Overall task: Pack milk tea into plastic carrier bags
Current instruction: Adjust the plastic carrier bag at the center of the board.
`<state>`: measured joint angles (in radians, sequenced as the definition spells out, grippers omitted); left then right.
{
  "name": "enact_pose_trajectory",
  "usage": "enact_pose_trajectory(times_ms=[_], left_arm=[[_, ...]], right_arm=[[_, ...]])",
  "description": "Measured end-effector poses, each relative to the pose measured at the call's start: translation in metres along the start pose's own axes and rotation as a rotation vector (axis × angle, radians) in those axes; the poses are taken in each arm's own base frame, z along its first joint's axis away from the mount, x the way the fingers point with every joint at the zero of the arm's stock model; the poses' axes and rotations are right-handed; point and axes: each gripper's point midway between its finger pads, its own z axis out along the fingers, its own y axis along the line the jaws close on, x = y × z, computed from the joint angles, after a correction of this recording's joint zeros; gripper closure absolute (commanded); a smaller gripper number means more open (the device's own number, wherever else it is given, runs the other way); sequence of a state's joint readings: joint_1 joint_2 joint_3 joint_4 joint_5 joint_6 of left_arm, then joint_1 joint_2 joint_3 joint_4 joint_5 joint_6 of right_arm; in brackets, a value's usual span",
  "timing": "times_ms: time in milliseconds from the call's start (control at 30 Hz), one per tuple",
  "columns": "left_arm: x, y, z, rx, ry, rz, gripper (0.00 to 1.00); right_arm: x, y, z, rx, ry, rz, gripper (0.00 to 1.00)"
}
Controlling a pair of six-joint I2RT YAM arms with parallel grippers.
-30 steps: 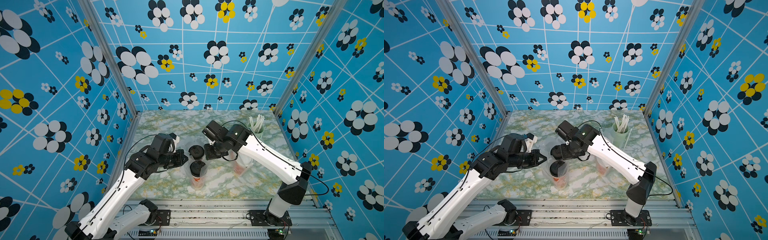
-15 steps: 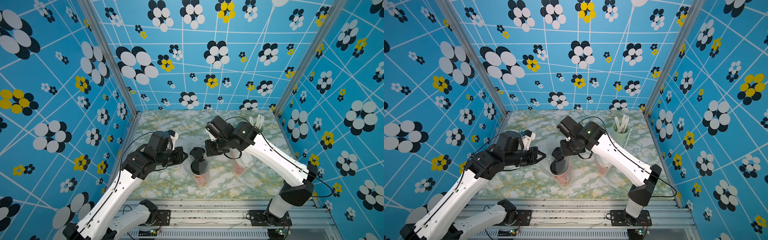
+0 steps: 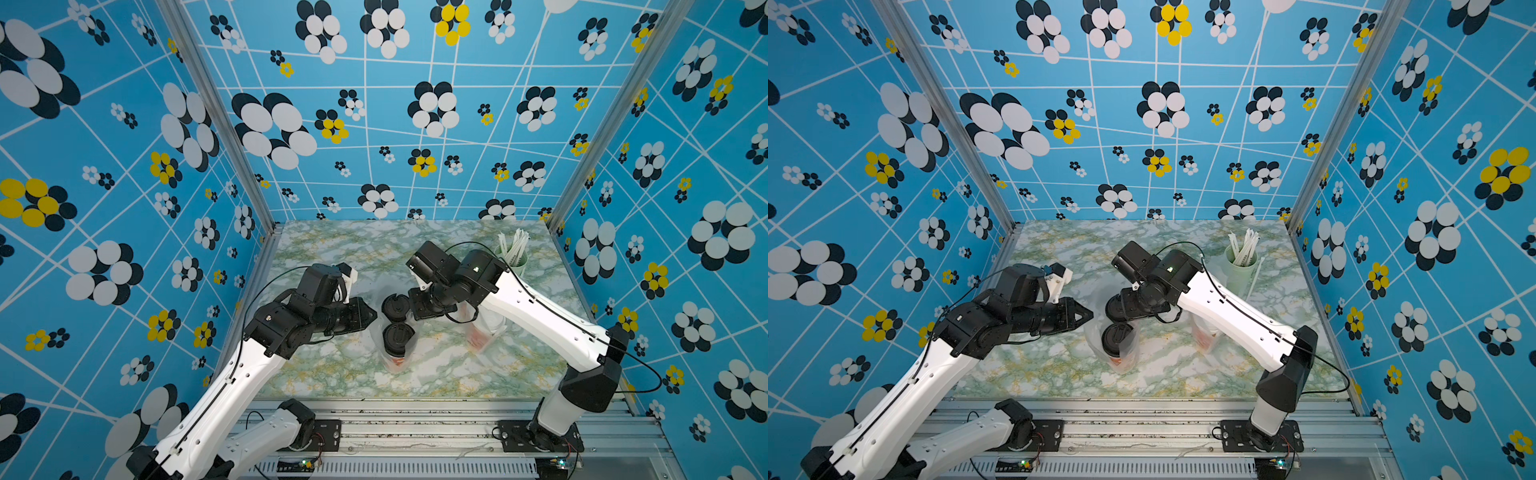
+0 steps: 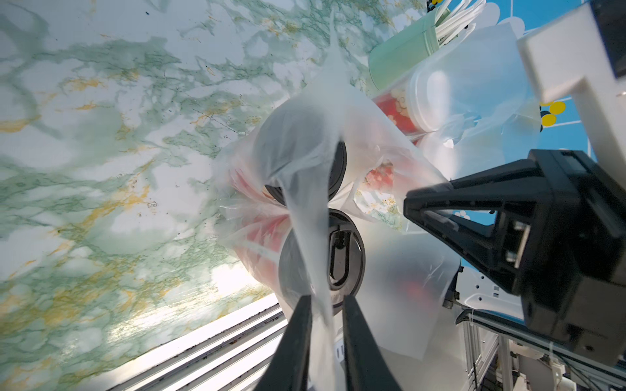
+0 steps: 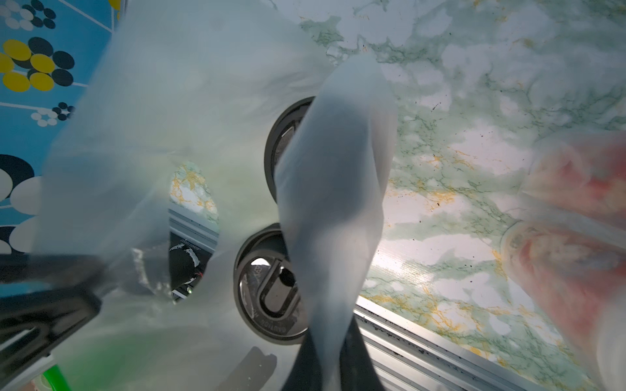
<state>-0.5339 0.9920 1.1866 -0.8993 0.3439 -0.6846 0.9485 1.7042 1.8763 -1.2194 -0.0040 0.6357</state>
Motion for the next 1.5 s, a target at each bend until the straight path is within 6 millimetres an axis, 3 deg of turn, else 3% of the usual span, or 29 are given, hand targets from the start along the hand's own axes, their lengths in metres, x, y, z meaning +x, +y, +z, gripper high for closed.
enact_pose_trajectory(times_ms=[67, 133, 333, 500, 633, 700, 800, 1000, 1167, 1500], left_arm=[[0.003, 0.002, 0.000, -0.007, 0.011, 0.000, 0.62], [0.006, 0.004, 0.000, -0.017, 0.024, 0.001, 0.55], [0.014, 0.001, -0.006, -0.013, 0.061, 0.007, 0.46], [0.035, -0.007, -0.005, 0.001, 0.133, 0.043, 0.45], [0.053, -0.014, -0.006, 0.018, 0.184, 0.078, 0.53], [0.061, -0.015, -0.008, 0.024, 0.201, 0.081, 0.64], [0.067, -0.014, -0.008, 0.027, 0.215, 0.074, 0.80], [0.070, -0.015, -0.004, 0.040, 0.227, 0.061, 1.00], [0.069, -0.017, -0.004, 0.048, 0.223, 0.061, 1.00], [0.065, -0.021, -0.003, 0.064, 0.208, 0.055, 1.00]], right_arm=[[0.001, 0.001, -0.001, -0.005, 0.003, 0.004, 0.56], [0.000, 0.003, -0.003, -0.012, -0.001, 0.001, 0.49], [0.001, 0.016, -0.029, -0.027, -0.030, -0.033, 0.46], [-0.006, 0.035, -0.082, -0.074, -0.131, -0.086, 0.58], [0.001, 0.060, -0.097, -0.143, -0.138, -0.146, 0.79], [0.010, 0.070, -0.086, -0.153, -0.096, -0.167, 0.87], [0.025, 0.075, -0.054, -0.129, -0.007, -0.183, 0.94], [0.051, 0.070, 0.004, -0.087, 0.136, -0.174, 0.98], [0.059, 0.070, 0.026, -0.086, 0.177, -0.168, 0.99], [0.065, 0.066, 0.045, -0.060, 0.203, -0.169, 1.00]])
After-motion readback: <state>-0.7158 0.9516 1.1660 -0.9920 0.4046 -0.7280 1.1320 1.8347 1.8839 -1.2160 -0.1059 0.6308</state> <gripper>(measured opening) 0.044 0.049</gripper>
